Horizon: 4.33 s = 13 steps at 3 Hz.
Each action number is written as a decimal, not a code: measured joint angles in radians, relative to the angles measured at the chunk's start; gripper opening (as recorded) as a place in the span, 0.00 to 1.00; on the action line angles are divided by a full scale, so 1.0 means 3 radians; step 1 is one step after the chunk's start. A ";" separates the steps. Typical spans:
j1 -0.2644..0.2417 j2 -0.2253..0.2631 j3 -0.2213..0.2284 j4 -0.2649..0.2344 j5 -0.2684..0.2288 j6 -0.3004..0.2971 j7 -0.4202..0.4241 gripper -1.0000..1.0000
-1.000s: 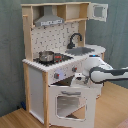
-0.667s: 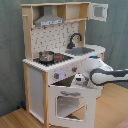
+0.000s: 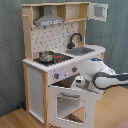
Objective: Play with the kitchen
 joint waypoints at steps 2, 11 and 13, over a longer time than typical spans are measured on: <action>0.0160 -0.0020 0.0065 0.0125 -0.0003 0.0074 0.0634 0.00; 0.0625 -0.0127 -0.0550 -0.0019 -0.1777 -0.0180 0.1705 1.00; 0.0674 -0.0135 -0.0553 0.0158 -0.2504 -0.0407 0.1879 1.00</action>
